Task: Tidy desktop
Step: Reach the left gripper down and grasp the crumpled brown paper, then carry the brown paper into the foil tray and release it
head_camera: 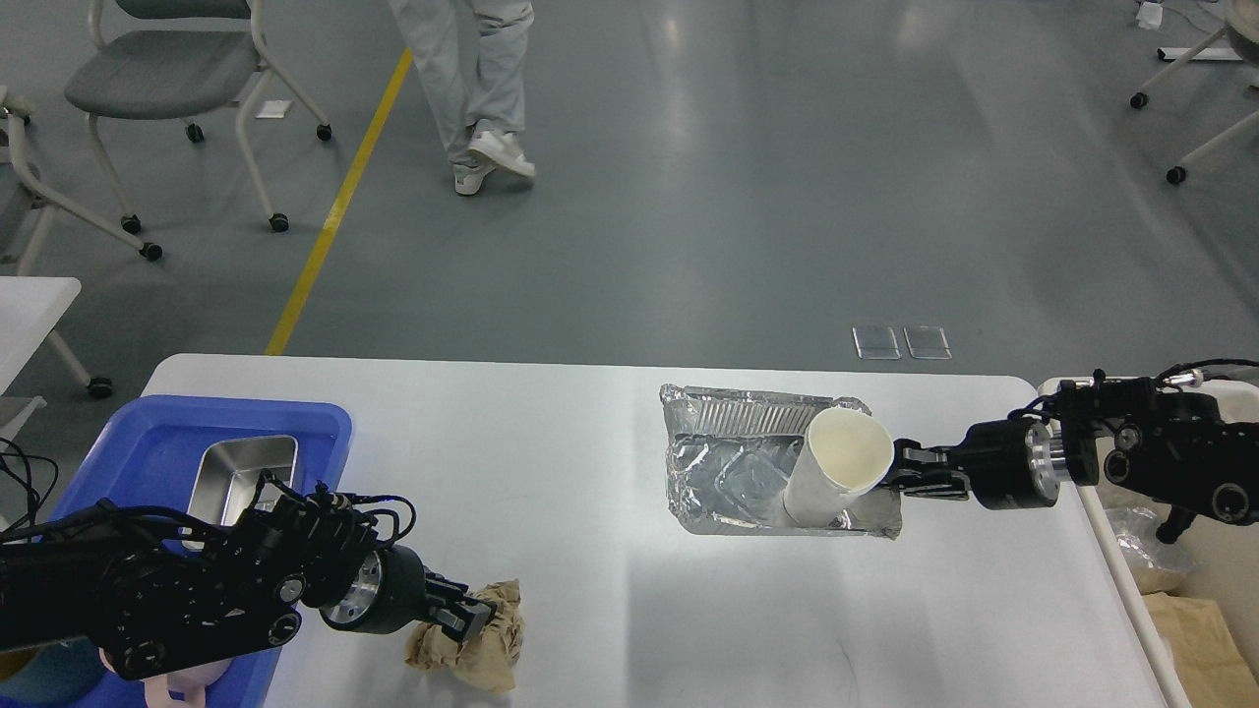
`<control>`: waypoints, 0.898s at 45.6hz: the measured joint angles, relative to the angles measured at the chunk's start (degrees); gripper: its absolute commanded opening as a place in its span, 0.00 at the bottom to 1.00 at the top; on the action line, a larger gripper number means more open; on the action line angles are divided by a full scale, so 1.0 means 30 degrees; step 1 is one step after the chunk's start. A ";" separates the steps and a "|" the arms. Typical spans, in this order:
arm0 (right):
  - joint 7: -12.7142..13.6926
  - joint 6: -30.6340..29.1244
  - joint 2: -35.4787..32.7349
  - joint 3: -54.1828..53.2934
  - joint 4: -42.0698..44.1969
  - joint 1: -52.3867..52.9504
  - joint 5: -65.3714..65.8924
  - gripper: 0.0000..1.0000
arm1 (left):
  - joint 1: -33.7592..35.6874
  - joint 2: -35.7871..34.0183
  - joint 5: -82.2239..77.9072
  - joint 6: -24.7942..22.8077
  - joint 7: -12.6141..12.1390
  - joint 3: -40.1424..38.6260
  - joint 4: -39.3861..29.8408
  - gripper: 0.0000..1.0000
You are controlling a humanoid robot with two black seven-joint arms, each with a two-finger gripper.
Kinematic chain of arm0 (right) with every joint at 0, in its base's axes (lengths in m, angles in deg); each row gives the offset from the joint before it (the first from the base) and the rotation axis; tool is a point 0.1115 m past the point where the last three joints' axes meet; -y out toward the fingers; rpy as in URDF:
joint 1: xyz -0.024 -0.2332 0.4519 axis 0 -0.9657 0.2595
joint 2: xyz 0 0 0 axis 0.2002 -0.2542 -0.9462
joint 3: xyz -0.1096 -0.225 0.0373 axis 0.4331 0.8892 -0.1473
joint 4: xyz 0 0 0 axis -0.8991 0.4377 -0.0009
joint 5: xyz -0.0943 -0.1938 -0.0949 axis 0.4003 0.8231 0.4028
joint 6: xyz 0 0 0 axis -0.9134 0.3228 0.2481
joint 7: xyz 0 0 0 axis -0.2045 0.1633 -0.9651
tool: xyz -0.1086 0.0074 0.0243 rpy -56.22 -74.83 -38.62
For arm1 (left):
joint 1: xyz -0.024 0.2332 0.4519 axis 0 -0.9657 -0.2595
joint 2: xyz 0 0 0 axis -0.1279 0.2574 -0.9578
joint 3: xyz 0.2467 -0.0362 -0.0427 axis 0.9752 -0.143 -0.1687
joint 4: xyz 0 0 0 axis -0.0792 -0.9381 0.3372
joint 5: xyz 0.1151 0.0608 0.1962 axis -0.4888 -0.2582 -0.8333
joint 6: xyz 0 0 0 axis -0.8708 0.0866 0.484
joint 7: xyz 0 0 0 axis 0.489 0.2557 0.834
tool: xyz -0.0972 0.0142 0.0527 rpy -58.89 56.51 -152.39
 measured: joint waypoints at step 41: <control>0.0000 0.0032 0.0147 0.0023 -0.0004 -0.0180 -0.0003 0.00 | 1.0170 -0.6710 0.3613 -0.4801 0.2249 -0.1265 -0.3714 0.00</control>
